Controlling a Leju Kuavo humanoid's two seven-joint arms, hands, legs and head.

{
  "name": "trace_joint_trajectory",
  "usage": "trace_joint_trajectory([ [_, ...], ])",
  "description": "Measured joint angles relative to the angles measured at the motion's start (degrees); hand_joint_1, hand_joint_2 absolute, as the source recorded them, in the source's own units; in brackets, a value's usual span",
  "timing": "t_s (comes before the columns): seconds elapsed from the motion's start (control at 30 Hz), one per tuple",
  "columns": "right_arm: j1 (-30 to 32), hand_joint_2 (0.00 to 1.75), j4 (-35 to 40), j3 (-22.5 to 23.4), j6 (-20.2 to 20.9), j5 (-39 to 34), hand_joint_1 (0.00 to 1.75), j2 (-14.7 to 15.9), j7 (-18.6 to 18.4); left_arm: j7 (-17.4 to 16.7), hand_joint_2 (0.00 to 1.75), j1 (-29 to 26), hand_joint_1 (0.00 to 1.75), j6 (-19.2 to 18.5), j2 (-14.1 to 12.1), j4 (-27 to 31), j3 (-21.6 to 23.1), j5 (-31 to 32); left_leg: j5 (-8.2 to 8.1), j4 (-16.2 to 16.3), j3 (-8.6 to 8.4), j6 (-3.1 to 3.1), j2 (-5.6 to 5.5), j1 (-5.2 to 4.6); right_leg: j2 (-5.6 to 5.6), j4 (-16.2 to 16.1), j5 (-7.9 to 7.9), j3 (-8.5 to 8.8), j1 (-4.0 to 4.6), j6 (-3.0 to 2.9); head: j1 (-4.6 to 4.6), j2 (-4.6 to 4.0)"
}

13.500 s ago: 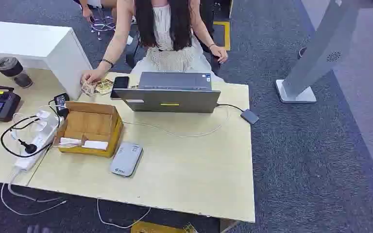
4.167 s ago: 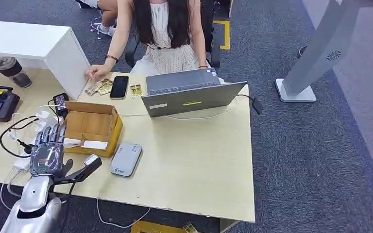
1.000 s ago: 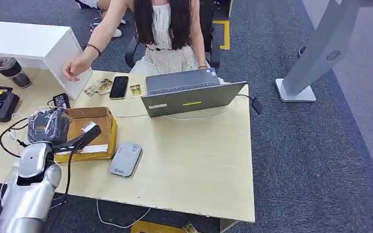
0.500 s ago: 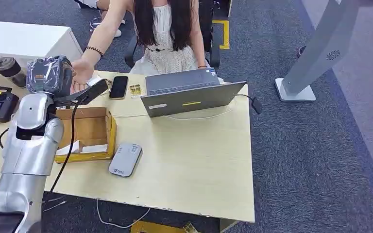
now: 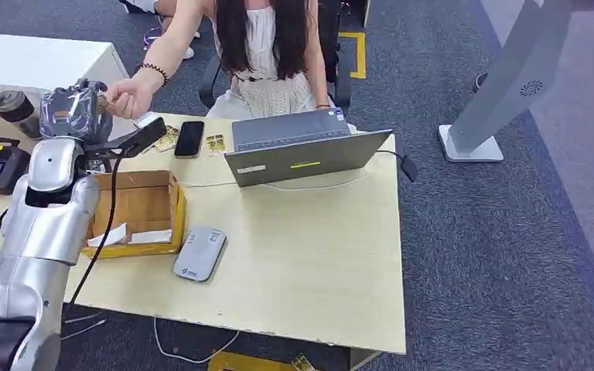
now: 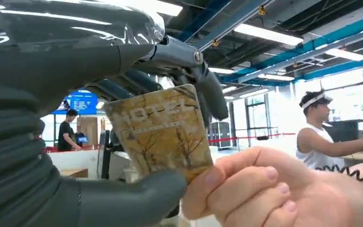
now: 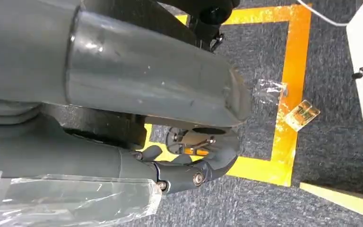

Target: Pass the card to the sensor for recognition and then transmit it.

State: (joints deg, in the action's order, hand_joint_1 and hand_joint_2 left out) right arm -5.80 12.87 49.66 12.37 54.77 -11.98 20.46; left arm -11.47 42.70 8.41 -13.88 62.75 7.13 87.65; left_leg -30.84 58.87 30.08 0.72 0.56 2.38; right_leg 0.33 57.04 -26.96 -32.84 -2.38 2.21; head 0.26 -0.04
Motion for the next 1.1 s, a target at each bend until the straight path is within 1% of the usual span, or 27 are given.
trace_joint_trajectory([
  [0.23,0.05,0.0,-0.15,-0.04,0.0,-0.07,0.0,-0.07,0.42,0.02,1.75,-1.42,0.0,2.21,-1.01,-0.24,0.02,0.13,0.0,0.0,0.01,0.0,0.02,0.0,0.02,0.0,0.0,0.0,0.0,0.0,0.0,0.0],
  [0.3,0.14,0.0,-0.15,-0.04,0.0,-0.15,0.0,-0.15,0.7,1.27,1.75,-2.83,0.0,3.28,-1.66,0.61,0.02,-2.06,0.0,-0.01,0.02,0.0,0.02,0.0,0.02,0.01,0.0,0.0,0.0,0.0,0.02,0.0],
  [0.4,0.33,0.0,-0.15,-0.04,-0.81,-1.09,0.0,-0.3,1.12,5.17,1.75,-6.83,0.0,5.07,-2.84,4.68,-0.53,-8.49,-0.01,-0.03,0.05,0.0,0.02,0.0,0.02,0.02,-0.02,0.01,-0.01,0.0,0.0,0.0],
  [0.47,0.62,0.0,-0.17,-0.02,-1.53,-1.92,0.0,-0.41,1.6,7.32,1.75,-11.58,0.0,6.95,-3.89,9.82,-1.58,-11.88,-0.03,-0.03,0.0,0.0,0.13,0.0,0.13,0.01,-0.03,-0.02,-0.01,-0.01,0.0,0.0],
  [0.53,0.91,0.0,-0.17,0.0,-1.81,-2.14,0.0,-0.42,1.79,8.11,1.75,-15.15,0.0,7.74,-4.42,13.34,-2.62,-12.74,-0.04,-0.03,0.03,0.01,0.08,0.0,0.06,0.0,-0.05,-0.03,0.0,0.0,0.02,0.0],
  [0.63,0.98,0.0,-0.17,0.04,-1.81,-2.4,0.0,-0.42,1.88,9.09,1.75,-18.53,0.0,8.12,-5.2,17.02,-3.91,-13.74,-0.04,-0.04,0.07,0.01,0.06,0.01,0.02,0.0,-0.05,0.0,-0.01,0.0,0.0,0.0],
  [0.7,1.04,0.0,-0.17,0.44,-1.81,-3.35,0.0,-0.42,2.23,10.95,1.75,-22.27,0.0,10.65,-5.81,20.75,-5.25,-16.18,-0.07,-0.07,0.03,0.04,0.21,0.0,0.17,0.01,-0.04,0.04,-0.03,0.0,0.0,0.0],
  [0.77,1.3,0.0,-0.17,1.0,-1.81,-4.5,0.0,-0.5,3.21,15.52,1.75,-28.28,0.0,14.03,-6.03,25.38,-7.47,-22.44,-0.11,-0.08,-0.03,0.07,0.34,-0.01,0.31,0.0,-0.05,0.02,-0.04,0.0,0.0,0.0],
  [0.8,1.42,0.0,-0.17,1.29,-1.81,-4.96,0.0,-0.52,3.61,18.94,1.75,-31.76,0.0,14.75,-5.97,28.0,-8.99,-27.33,-0.15,-0.08,-0.04,0.05,0.39,0.0,0.36,0.01,-0.05,0.0,-0.03,0.0,-0.02,0.0],
  [0.87,1.62,0.0,-0.17,2.14,-1.81,-5.6,0.0,-0.55,4.18,26.86,1.75,-39.33,0.0,14.36,-5.46,33.36,-12.92,-37.18,-0.23,-0.07,-0.09,0.02,0.47,0.0,0.4,-0.01,-0.15,-0.07,-0.01,-0.01,-0.04,0.0],
  [0.93,1.78,0.0,-0.17,2.69,-1.81,-6.28,0.0,-0.55,4.5,31.7,1.75,-44.08,0.0,12.56,-4.65,36.94,-16.44,-42.48,-0.23,-0.07,-0.03,0.01,0.32,0.01,0.25,-0.02,-0.22,-0.06,0.0,0.01,-0.02,0.0],
  [1.03,1.81,0.0,-0.17,3.59,-1.81,-6.56,0.0,-0.68,4.81,36.81,1.75,-48.98,0.0,9.09,-3.52,40.75,-20.64,-49.01,-0.26,-0.08,-0.05,0.03,0.23,0.01,0.13,-0.02,-0.27,0.02,-0.01,0.05,-0.02,0.0],
  [1.07,1.82,0.0,-0.15,3.76,-1.81,-6.58,0.0,-0.74,4.85,37.95,1.75,-49.9,0.0,7.77,-3.12,41.62,-21.89,-50.89,-0.27,-0.09,0.0,0.01,0.25,0.02,0.17,0.0,-0.27,0.07,-0.02,0.05,-0.04,0.0],
  [1.1,1.99,0.0,-0.13,4.22,-1.79,-6.58,0.0,-0.72,4.68,42.05,1.75,-52.23,0.0,3.94,-1.41,43.14,-25.09,-56.63,-0.27,-0.09,-0.03,0.02,0.27,0.03,0.18,-0.01,-0.27,0.08,-0.01,0.04,0.02,0.0],
])
